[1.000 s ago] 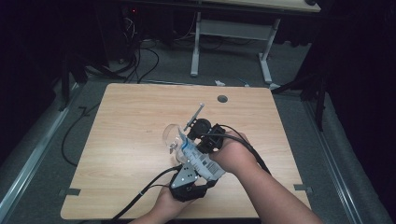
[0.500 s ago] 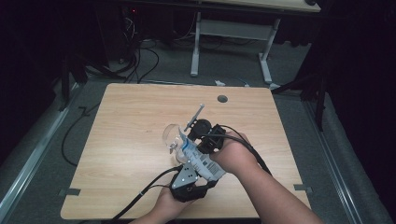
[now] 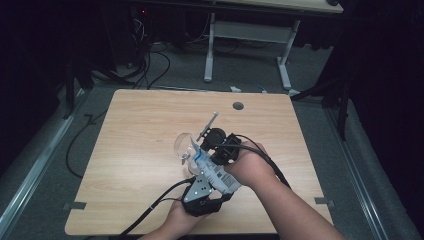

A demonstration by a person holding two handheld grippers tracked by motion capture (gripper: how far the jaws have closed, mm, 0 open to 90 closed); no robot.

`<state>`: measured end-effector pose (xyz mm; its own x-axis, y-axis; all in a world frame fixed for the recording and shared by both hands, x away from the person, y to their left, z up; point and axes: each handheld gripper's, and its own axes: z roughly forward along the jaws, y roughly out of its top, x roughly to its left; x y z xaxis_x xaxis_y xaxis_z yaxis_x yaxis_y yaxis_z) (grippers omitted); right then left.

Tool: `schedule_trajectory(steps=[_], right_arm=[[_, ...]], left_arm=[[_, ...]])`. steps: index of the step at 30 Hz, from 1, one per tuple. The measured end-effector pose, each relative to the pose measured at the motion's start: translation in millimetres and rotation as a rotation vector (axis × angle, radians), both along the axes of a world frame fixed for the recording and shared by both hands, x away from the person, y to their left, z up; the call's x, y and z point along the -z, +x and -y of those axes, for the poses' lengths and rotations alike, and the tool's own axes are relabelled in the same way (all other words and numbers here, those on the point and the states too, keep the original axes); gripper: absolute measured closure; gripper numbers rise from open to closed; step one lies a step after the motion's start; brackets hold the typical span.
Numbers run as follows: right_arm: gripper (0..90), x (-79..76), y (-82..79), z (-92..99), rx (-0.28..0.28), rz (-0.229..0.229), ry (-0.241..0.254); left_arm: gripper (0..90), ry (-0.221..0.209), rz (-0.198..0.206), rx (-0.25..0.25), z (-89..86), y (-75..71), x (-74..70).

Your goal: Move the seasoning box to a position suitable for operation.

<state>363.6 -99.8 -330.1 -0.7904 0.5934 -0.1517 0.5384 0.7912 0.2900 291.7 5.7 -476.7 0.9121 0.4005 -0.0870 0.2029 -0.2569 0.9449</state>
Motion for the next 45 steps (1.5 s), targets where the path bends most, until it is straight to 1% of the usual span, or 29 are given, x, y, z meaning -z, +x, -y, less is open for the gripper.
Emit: schedule_trajectory(steps=[3,7,16,21,28,31,35,41,45], right_arm=[[90.0,-0.3,1.0,-0.4,0.001,-0.003,0.003],[90.0,-0.3,1.6,-2.2,-0.002,-0.004,-0.005],[90.0,-0.6,2.0,-1.0,0.011,-0.008,0.0],[90.0,0.7,2.4,-0.4,0.021,-0.016,0.014],[89.2,0.9,2.2,-1.0,0.025,-0.01,0.019],[89.6,2.0,2.7,-1.1,0.04,-0.004,0.013],[90.0,1.5,2.7,-1.1,0.043,-0.008,0.02],[90.0,-0.2,3.0,0.4,0.038,-0.007,0.032],[90.0,-0.9,3.5,-0.6,0.035,-0.005,0.025]], left_arm=[[59.1,0.001,0.001,-0.002,-0.4,0.4,0.0],[59.1,0.0,0.002,-0.004,-0.7,0.5,-0.1],[59.2,0.003,0.007,-0.005,-0.4,0.7,0.7],[59.2,0.004,0.007,-0.007,-0.4,0.4,1.1],[59.3,0.005,0.008,-0.01,-1.0,1.0,0.9],[59.4,0.009,0.007,-0.01,-1.1,1.6,1.3],[59.4,0.005,0.01,-0.012,-1.4,1.4,1.0],[59.5,0.001,0.01,-0.016,-1.6,2.0,0.6],[59.4,-0.004,0.006,-0.017,-2.1,2.2,0.1]])
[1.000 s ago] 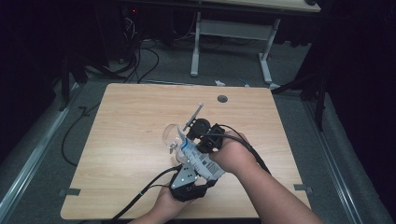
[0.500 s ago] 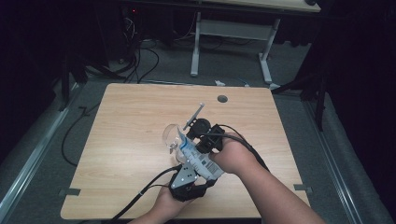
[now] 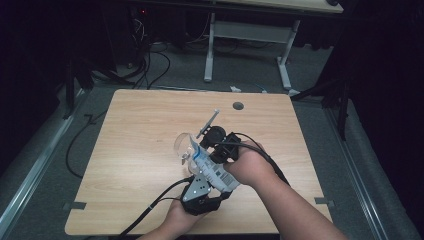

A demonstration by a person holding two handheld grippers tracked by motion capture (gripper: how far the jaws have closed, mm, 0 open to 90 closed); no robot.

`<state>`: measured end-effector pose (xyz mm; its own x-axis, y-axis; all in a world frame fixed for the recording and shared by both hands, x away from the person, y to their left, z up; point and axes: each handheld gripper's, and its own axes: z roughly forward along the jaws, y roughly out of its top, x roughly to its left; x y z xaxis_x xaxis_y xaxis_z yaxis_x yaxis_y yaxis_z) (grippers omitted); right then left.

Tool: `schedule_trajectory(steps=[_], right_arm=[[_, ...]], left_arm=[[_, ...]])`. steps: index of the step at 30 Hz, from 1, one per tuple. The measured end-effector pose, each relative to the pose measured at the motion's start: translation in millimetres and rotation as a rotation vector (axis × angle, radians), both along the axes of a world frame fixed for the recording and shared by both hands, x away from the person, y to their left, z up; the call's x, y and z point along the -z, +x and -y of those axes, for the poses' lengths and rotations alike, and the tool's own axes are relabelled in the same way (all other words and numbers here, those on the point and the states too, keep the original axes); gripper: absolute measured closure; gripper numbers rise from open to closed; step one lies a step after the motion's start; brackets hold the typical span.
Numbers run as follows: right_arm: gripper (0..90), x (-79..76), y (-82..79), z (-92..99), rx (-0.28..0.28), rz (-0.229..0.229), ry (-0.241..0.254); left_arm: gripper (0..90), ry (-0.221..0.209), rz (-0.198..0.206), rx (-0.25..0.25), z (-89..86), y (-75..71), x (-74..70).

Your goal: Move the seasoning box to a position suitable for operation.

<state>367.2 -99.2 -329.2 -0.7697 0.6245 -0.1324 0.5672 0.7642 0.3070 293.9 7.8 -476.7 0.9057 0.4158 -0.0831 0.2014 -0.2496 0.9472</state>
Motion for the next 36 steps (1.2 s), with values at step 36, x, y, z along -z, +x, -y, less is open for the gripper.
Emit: schedule_trajectory(steps=[36], right_arm=[[90.0,4.1,4.0,-0.4,0.011,-0.004,-0.002]], left_arm=[[57.7,-0.008,-0.027,0.017,0.8,1.6,-1.0]])
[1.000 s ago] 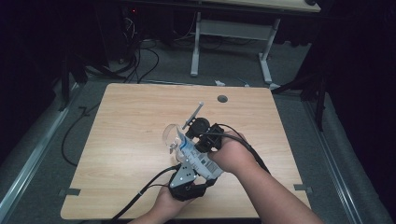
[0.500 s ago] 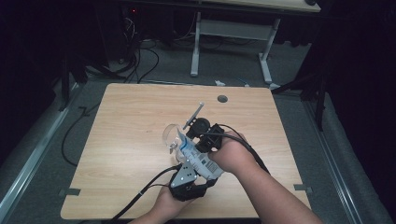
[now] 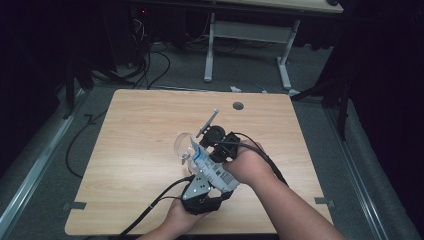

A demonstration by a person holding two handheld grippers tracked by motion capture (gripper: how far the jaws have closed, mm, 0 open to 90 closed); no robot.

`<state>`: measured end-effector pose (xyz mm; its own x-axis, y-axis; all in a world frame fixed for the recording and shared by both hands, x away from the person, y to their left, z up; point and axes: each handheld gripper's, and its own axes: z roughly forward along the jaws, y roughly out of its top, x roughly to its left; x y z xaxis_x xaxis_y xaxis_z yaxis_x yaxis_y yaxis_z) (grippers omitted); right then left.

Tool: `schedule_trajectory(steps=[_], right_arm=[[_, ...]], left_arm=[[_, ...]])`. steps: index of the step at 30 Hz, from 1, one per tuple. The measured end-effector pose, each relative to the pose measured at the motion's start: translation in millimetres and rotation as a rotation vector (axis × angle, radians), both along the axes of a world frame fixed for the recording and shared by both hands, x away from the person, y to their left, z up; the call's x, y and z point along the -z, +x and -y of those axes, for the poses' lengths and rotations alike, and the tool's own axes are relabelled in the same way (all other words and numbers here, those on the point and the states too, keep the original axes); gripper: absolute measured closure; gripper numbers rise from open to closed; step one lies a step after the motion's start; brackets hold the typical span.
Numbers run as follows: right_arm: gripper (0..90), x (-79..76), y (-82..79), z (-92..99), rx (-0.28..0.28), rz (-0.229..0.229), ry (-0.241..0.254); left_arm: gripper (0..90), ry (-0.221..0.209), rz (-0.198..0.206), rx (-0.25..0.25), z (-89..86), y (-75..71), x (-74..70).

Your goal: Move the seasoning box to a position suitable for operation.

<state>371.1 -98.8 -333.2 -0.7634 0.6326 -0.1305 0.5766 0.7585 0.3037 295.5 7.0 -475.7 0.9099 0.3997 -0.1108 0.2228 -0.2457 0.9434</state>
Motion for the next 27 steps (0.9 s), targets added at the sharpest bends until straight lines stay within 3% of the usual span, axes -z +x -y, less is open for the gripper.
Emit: schedule_trajectory(steps=[27], right_arm=[[90.0,-4.7,0.9,-2.8,-0.005,0.003,-0.002]], left_arm=[[57.8,-0.012,0.003,-0.002,-1.8,1.4,-2.8]])
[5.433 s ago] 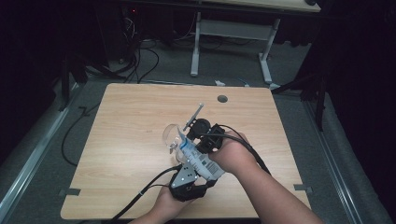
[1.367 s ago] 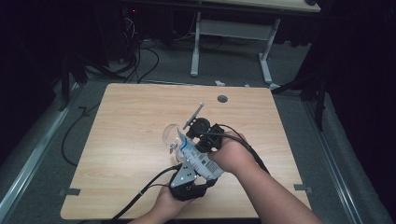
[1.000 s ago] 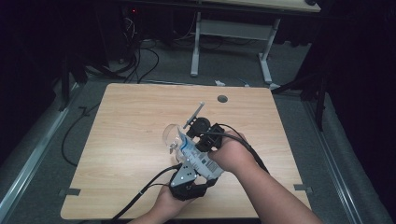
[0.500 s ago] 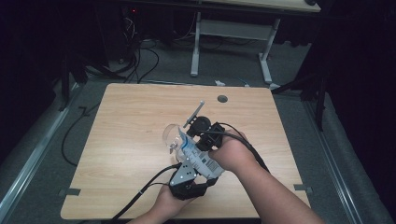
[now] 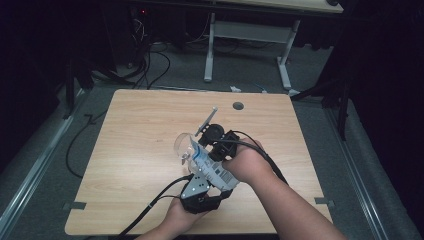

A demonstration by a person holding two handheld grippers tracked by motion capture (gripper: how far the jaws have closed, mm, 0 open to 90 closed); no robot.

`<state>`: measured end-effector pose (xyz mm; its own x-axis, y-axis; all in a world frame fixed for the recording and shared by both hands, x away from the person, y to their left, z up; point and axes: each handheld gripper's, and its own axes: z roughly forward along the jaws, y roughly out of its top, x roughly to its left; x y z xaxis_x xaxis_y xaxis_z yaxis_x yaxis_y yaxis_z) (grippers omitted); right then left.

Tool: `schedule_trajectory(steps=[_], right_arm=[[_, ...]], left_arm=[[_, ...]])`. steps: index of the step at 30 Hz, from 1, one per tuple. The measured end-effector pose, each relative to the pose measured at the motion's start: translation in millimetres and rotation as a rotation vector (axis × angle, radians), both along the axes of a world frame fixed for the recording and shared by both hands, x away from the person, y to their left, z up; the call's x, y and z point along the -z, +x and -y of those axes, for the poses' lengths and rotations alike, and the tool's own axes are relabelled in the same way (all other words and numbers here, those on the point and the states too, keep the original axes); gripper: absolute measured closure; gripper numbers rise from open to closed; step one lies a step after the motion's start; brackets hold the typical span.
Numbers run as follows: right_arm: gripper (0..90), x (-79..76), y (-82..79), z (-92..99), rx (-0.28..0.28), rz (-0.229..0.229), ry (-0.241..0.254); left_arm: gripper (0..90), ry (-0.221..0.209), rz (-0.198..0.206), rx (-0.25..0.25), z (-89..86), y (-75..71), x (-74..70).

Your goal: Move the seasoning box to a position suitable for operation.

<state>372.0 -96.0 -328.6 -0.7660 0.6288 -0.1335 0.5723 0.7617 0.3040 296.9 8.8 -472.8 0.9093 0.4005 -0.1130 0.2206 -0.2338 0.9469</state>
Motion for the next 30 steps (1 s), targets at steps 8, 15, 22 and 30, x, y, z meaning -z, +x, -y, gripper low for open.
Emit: schedule_trajectory(steps=[8,15,22,30], right_arm=[[90.0,0.5,0.6,-0.4,-0.005,-0.003,0.0],[90.0,1.0,1.5,0.5,-0.008,-0.005,-0.002],[90.0,2.3,1.6,0.4,-0.008,-0.008,0.005],[90.0,2.2,2.1,0.4,-0.003,-0.005,0.008]], left_arm=[[57.7,-0.001,0.0,0.0,0.2,0.0,0.4],[57.8,-0.004,-0.003,0.0,0.6,0.5,1.0],[57.6,-0.004,-0.006,0.002,0.8,0.6,1.4],[57.3,-0.005,-0.006,0.002,0.2,0.9,0.9]])
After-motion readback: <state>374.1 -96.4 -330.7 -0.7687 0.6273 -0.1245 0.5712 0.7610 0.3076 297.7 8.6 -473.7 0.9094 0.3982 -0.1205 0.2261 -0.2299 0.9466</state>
